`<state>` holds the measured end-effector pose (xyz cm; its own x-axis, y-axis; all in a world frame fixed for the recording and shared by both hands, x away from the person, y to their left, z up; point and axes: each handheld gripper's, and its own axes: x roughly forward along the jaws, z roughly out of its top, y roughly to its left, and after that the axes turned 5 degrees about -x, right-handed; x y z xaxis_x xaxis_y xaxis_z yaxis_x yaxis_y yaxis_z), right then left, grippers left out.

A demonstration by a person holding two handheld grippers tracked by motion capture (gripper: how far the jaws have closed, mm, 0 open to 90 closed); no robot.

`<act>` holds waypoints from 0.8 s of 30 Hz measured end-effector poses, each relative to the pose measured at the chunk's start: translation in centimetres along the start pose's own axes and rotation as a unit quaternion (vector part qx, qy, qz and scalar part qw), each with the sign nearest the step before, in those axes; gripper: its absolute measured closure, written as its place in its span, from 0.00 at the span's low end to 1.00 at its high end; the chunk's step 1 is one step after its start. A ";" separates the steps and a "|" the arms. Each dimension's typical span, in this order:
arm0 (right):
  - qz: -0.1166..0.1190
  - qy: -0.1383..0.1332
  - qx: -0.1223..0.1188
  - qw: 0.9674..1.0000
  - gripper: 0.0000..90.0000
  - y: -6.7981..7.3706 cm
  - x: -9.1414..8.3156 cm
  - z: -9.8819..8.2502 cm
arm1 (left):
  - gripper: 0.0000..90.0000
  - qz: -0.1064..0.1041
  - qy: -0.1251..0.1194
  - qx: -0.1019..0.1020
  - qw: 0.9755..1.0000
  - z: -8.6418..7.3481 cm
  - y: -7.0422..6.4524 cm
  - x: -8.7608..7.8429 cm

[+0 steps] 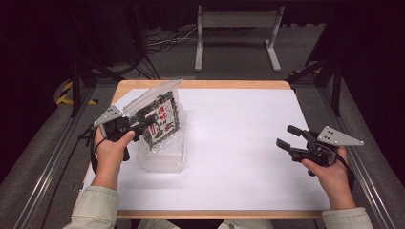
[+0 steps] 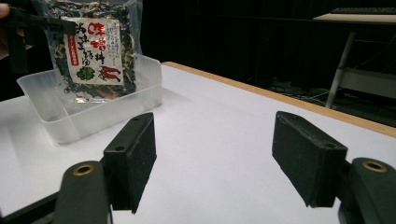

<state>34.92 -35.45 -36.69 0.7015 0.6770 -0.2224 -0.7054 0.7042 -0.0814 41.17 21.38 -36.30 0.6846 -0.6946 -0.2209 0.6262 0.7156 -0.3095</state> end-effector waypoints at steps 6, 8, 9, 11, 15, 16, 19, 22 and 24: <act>0.001 0.000 0.000 1.000 0.34 0.0 0.0 0.0 | 0.19 0.026 -0.024 0.006 0.999 0.4 -0.5 -1.1; 0.002 -0.001 -0.001 1.000 0.34 0.1 0.0 0.0 | 0.16 0.030 -0.022 0.018 0.999 0.5 -0.8 -1.8; 0.001 -0.002 -0.002 1.000 0.34 0.1 0.0 0.0 | 0.15 0.032 -0.020 0.030 0.999 0.4 -0.9 -2.3; -0.001 0.000 0.000 1.000 0.34 0.1 -0.1 0.0 | 0.13 0.035 -0.015 0.042 0.998 0.2 -1.3 -3.4; -0.004 0.000 0.000 1.000 0.34 0.1 -0.4 -0.1 | 0.13 0.044 -0.002 0.057 0.997 -0.4 -1.6 -4.9; -0.005 -0.002 0.002 1.000 0.34 0.1 -0.5 -0.1 | 0.13 0.044 0.000 0.059 0.997 -0.6 -1.7 -5.2; -0.009 -0.002 0.004 1.000 0.33 0.2 -0.9 -0.2 | 0.13 0.051 0.012 0.069 0.996 -1.4 -1.7 -6.4; -0.015 0.001 0.005 1.000 0.33 0.2 -1.2 -0.6 | 0.12 0.051 0.021 0.072 0.996 -2.2 -1.6 -7.3; -0.017 0.004 0.006 1.000 0.32 0.2 -1.4 -0.9 | 0.11 0.043 0.036 0.072 0.996 -3.1 -1.5 -8.3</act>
<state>33.74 -36.47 -37.24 0.7237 0.6513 -0.2281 -0.6802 0.7290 -0.0765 33.43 25.85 -36.90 0.7131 -0.6297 -0.3081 0.6167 0.7725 -0.1516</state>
